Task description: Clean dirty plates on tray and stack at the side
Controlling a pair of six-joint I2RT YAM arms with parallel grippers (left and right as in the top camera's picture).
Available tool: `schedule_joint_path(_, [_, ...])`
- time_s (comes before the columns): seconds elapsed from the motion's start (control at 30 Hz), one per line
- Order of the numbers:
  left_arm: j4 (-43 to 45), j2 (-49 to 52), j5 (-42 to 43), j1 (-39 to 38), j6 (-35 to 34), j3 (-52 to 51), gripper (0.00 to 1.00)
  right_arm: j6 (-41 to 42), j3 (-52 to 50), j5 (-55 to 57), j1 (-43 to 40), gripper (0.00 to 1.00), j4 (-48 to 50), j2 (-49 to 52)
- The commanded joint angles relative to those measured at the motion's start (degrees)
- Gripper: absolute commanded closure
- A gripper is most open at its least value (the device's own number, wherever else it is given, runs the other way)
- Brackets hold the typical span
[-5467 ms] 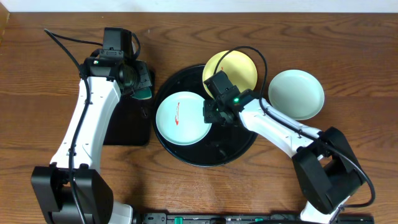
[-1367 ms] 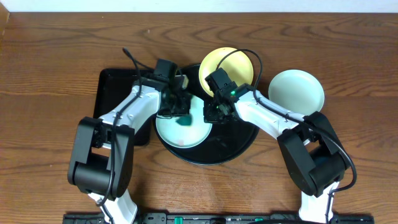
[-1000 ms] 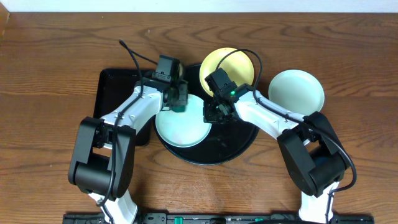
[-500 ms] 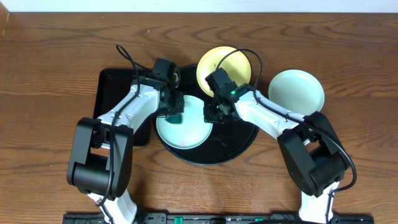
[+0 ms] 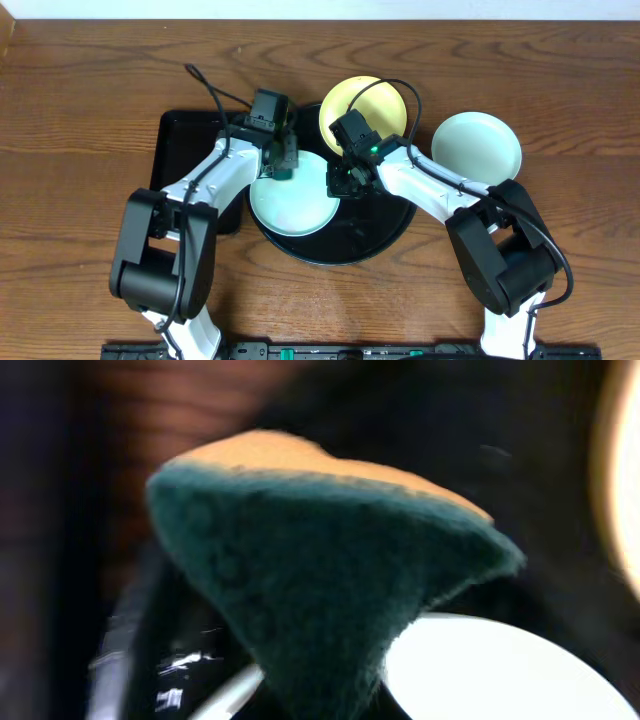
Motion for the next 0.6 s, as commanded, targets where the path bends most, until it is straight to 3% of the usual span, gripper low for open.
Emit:
schedule_joint_path(0.0, [-2.82, 0.79, -12.15, 0.35, -6.64, -0.33, 0.92, -0.28, 0.76, -0.11, -0.07, 0.99, 0.22, 0.76])
schedule_joint_path(0.13, [-9.33, 0.79, 2.84, 0.35, -4.37, -0.33, 0.92, -0.33, 0.76, -0.11, -0.07, 0.99, 0.20, 0.76])
schedule_joint_path(0.33, [-13.09, 0.66, 30.99, 0.37, 8.48, -0.31, 0.92, -1.75, 0.76, -1.40, -0.28, 0.99, 0.26, 0.76])
schedule_joint_path(0.57, [-13.11, -4.96, 39.17, 6.45, 9.64, 3.89, 0.92, -2.84, 0.76, -3.50, -1.25, 0.99, 0.22, 0.74])
